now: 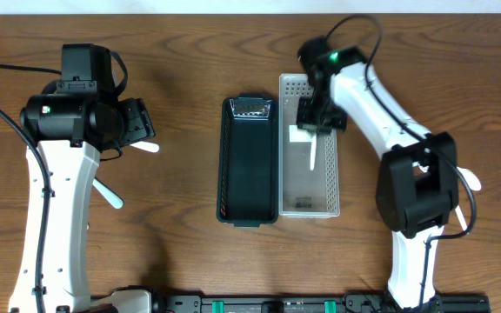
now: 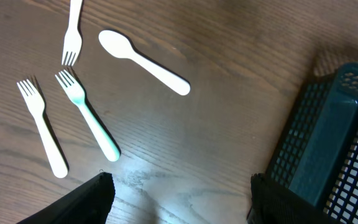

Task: Pack container
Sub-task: 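Carry the spoon with the right gripper into the white basket and release, then move the right gripper back and grasp a second white spoon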

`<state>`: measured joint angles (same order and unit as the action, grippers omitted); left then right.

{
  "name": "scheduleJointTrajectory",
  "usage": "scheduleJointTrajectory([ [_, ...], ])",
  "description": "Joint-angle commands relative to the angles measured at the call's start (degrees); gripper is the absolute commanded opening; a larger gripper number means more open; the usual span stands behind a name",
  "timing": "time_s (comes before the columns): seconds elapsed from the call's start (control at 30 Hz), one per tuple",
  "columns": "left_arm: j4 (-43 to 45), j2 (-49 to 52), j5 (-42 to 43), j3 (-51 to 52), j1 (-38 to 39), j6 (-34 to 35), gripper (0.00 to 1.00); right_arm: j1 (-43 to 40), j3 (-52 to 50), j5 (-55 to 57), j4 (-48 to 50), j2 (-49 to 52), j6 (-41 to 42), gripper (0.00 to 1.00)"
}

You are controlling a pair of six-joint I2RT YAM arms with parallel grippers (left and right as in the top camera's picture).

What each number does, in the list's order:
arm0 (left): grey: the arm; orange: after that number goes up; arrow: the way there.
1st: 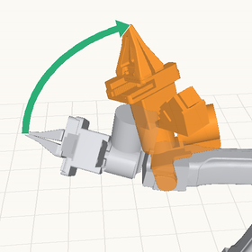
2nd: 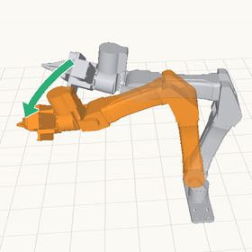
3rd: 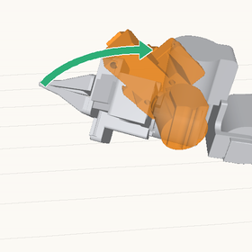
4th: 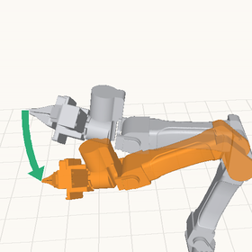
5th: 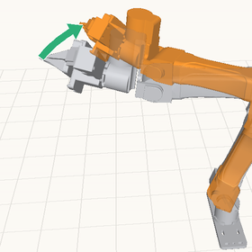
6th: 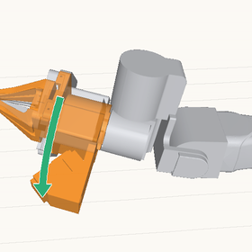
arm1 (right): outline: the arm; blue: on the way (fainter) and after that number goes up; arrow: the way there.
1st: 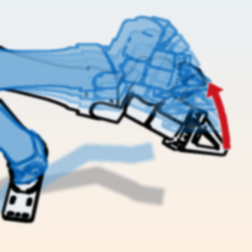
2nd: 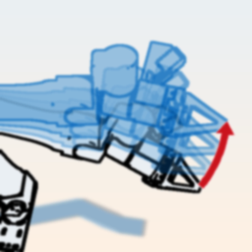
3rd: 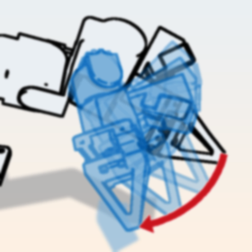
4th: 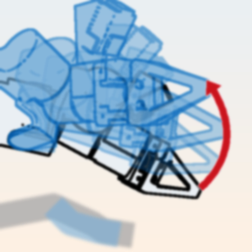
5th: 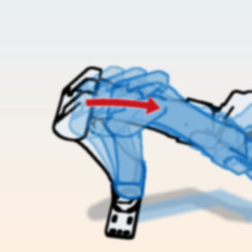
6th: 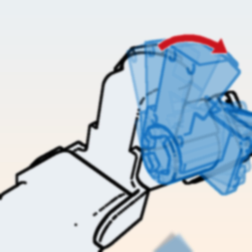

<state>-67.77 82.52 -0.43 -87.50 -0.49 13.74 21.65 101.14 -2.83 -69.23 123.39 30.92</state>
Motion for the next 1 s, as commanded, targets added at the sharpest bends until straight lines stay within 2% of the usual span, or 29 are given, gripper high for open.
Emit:
scheduleJointTrajectory([
  [0.0,-0.3,0.2,-0.5,0.1,-0.1,0.5,0.73,2.7,-4.2,-0.5,1.9,0.5,-1.8,0.03],
  [0.07,-0.3,0.2,-0.5,0.1,-0.1,0.5,0.73,3.4,-4.7,-0.5,2.3,0.5,-2.6,0.07],
  [0.2,-0.3,0.2,-0.5,0.1,-0.1,0.5,0.74,3.5,-3.7,-0.4,2.8,0.3,-4.8,0.21],
  [0.37,-0.5,0.2,-0.5,0.1,-0.1,0.5,0.74,0.6,3.8,0.4,-1.2,0.1,-6.6,0.19],
  [0.53,-0.8,0.2,-0.5,0.1,-0.1,0.5,0.79,-6.0,18.3,4.6,-9.9,-1.6,-9.4,0.2],
  [0.6,-0.8,0.2,-0.5,0.1,-0.1,0.5,0.8,-9.1,23.8,6.4,-13.1,-2.8,-12.2,0.23],
  [0.63,-0.8,0.2,-0.5,0.1,-0.1,0.5,0.82,-10.8,26.2,7.2,-14.4,-3.5,-14.1,0.39],
  [0.67,-0.8,0.2,-0.5,0.1,-0.1,0.5,0.84,-12.5,28.1,7.7,-15.0,-4.2,-16.7,0.61],
  [0.7,-0.8,0.2,-0.5,0.1,-0.1,0.5,0.87,-14.0,29.4,7.8,-15.3,-4.7,-19.6,0.79],
  [0.73,-0.8,0.2,-0.5,0.1,-0.1,0.5,0.89,-15.7,30.4,7.8,-16.0,-5.3,-22.6,0.89],
  [0.77,-0.8,0.2,-0.5,0.1,-0.1,0.5,0.91,-17.5,31.0,7.8,-16.8,-6.1,-23.3,0.94],
  [0.83,-0.8,0.2,-0.5,0.1,-0.1,0.5,0.98,-21.1,31.2,6.1,-19.3,-7.9,-23.6,0.95],
  [0.97,-0.7,0.2,-0.5,0.1,-0.1,0.5,0.98,-27.6,31.2,5.0,-24.4,-11.4,-24.5,0.99],
])
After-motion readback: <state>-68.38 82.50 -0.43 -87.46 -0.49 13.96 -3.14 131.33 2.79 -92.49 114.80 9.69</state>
